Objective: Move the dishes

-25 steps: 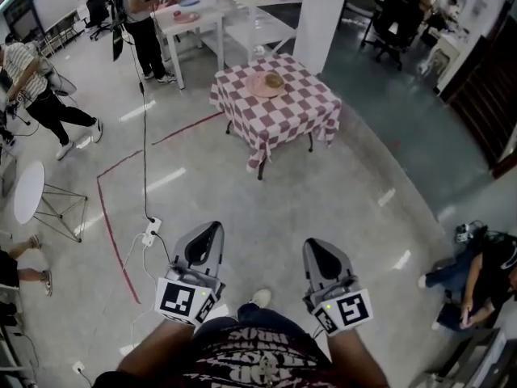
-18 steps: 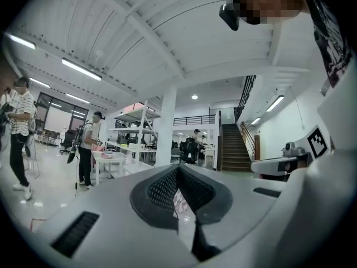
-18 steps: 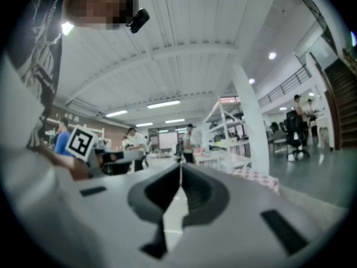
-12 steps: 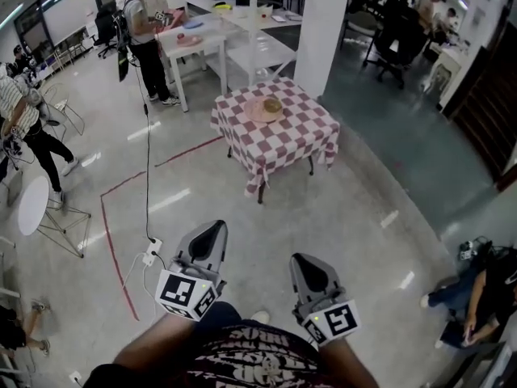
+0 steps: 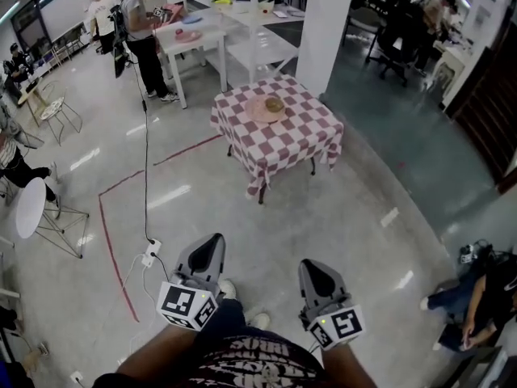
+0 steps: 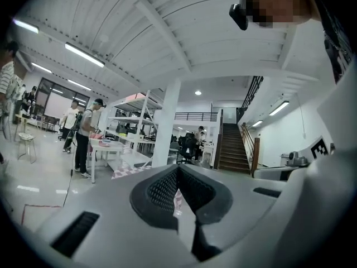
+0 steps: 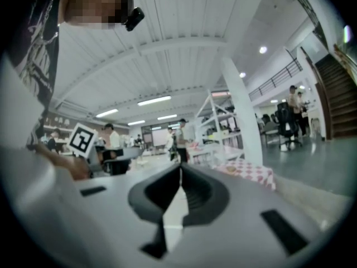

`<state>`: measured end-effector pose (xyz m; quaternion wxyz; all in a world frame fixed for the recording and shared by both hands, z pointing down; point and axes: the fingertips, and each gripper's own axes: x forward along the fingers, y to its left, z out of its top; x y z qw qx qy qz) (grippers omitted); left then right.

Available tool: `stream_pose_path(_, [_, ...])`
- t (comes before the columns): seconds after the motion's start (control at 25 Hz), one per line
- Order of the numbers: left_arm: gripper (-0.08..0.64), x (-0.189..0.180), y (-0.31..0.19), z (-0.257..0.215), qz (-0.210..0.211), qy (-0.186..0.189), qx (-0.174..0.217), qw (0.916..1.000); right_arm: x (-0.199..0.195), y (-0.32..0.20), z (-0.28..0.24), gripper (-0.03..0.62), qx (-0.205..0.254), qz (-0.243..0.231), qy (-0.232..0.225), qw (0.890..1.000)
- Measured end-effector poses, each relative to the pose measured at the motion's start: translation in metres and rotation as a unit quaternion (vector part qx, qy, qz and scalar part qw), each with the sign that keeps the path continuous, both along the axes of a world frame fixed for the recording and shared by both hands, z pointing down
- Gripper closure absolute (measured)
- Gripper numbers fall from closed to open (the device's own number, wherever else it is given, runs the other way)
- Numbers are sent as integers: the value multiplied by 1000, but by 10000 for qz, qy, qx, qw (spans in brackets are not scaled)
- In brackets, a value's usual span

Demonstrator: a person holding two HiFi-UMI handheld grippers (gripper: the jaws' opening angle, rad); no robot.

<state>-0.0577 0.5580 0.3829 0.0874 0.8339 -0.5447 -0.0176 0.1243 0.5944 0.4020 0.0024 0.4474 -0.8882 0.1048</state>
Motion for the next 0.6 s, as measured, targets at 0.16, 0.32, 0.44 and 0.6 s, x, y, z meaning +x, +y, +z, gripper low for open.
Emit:
stream_pose_path(0.16, [529, -18, -21, 13, -56, 16, -105, 9999, -16, -30, 17, 558, -221, -31, 34, 9997])
stream_pose_path(0.32, [529, -34, -48, 4, -56, -10, -46, 10000, -39, -63, 8, 558, -144, -98, 20, 9998])
stream_pose_path(0.44, [529, -43, -72, -7, -23, -33, 83, 10000, -53, -85, -3, 558, 13, -140, 80, 9999])
stream_pose_path(0.6, [529, -52, -101, -17, 61, -49, 252, 9997, -64, -110, -12, 558, 129, -57, 90, 9999])
